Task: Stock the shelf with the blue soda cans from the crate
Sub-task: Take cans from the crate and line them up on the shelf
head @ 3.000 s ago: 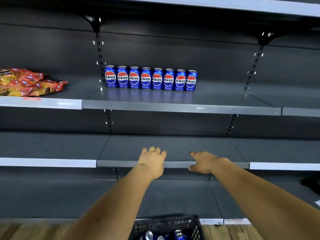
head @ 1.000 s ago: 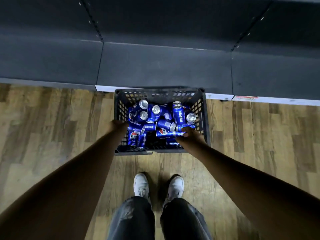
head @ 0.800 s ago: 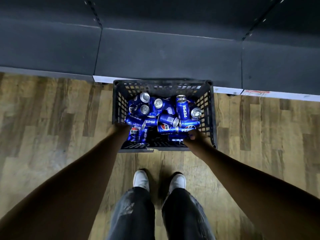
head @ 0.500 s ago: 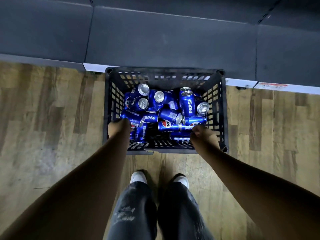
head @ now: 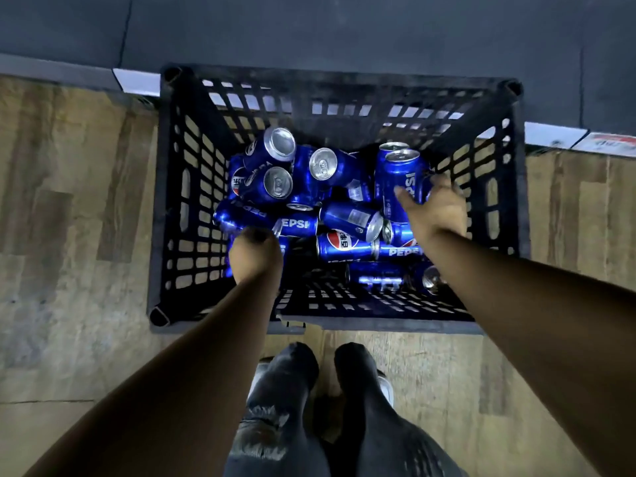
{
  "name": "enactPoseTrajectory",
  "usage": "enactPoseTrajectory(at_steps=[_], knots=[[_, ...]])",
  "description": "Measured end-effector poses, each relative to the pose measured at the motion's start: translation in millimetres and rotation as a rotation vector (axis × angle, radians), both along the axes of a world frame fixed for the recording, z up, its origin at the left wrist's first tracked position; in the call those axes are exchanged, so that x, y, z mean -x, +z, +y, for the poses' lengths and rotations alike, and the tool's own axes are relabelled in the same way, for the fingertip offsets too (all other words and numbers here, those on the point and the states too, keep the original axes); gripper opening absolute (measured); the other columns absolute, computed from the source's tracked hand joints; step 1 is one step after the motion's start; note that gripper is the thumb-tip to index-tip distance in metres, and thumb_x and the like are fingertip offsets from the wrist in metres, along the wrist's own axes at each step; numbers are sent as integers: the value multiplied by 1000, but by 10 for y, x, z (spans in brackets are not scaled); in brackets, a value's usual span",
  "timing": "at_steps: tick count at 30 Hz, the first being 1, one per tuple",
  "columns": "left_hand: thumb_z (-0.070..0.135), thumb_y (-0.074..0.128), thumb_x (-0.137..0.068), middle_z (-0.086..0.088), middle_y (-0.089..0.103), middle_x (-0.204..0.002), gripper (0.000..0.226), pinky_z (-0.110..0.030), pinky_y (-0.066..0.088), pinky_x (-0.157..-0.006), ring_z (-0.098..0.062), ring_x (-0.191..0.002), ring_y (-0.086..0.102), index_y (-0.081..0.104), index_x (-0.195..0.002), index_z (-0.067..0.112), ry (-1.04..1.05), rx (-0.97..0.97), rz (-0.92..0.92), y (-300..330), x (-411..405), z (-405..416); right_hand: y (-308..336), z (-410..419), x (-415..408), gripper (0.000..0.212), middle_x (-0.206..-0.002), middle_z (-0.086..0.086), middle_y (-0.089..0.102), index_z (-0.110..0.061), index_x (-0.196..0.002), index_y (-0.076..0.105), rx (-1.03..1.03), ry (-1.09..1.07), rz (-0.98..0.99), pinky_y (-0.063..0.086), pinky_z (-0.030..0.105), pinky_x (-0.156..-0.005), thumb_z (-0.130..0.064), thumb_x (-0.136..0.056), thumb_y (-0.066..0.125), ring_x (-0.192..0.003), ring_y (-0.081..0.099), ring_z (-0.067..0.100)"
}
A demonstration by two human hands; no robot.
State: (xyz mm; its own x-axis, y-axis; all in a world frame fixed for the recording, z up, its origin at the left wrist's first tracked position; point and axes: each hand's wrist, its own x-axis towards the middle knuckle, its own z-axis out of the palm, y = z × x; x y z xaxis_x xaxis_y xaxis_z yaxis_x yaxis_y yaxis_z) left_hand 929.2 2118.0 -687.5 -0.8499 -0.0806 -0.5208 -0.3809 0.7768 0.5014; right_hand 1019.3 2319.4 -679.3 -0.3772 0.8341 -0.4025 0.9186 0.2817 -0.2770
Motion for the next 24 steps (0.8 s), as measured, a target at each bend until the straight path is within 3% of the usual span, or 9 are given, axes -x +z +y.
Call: enactPoseTrajectory(at_steps=[3,5,9,11,14,16,18,21,24], knots=[[8,44,-89,-20,66,-89,20,-33,36,-59,-34,-86,60,62,-80,4,-55,-10,80,-117,52,54,-163,184,165,73,-135,19,46,-5,-134,37,-39,16,105,40,44,-99,-57,-86,54,-125,43,35],[8,45,-88,-19,66,-87,18,-28,26,-57,-33,-83,59,60,-77,6,-54,-23,123,-191,105,72,-227,292,303,80,-137,18,45,-5,-135,35,-28,32,138,40,44,-100,-60,-82,58,-126,43,35],[7,45,-86,-19,65,-83,19,-29,23,-48,-35,-75,55,60,-78,1,-77,-61,145,-332,156,77,-336,347,549,95,-147,16,34,-7,-143,24,64,34,105,38,42,-104,-60,-76,66,-132,39,33],[7,44,-85,-15,63,-76,21,-26,25,-47,-30,-69,53,54,-68,5,-73,-65,104,-410,154,35,-375,352,606,93,-147,16,34,-7,-142,23,100,48,83,40,40,-104,-54,-76,70,-131,40,33],[8,44,-82,-17,68,-79,20,-28,35,-57,-30,-70,59,59,-69,4,-13,-80,43,-494,142,-49,-373,417,629,84,-141,15,42,-7,-141,25,115,74,57,40,31,-94,-39,-80,73,-127,44,31],[7,44,-81,-19,68,-80,22,-29,37,-60,-29,-69,59,54,-62,8,33,-93,17,-496,124,-103,-333,464,622,91,-143,14,42,-6,-147,17,121,92,20,40,28,-91,-35,-81,73,-128,45,28],[5,43,-81,-22,67,-81,24,-29,37,-61,-30,-72,61,48,-58,11,47,-96,1,-453,94,-147,-270,471,591,100,-147,12,38,-9,-150,10,121,115,-1,40,29,-98,-36,-78,75,-131,42,26],[7,44,-81,-21,68,-81,21,-35,48,-66,-34,-80,66,52,-62,11,57,-99,-12,-354,45,-203,-171,425,536,102,-149,13,33,-14,-148,18,118,125,-28,41,35,-104,-39,-71,80,-131,41,28],[15,44,-76,-20,69,-79,18,-48,55,-75,-36,-80,67,55,-62,12,34,-111,-55,-172,-12,-245,16,322,473,102,-144,18,35,-9,-147,22,77,280,-279,44,38,-102,-47,-70,78,-129,42,31]])
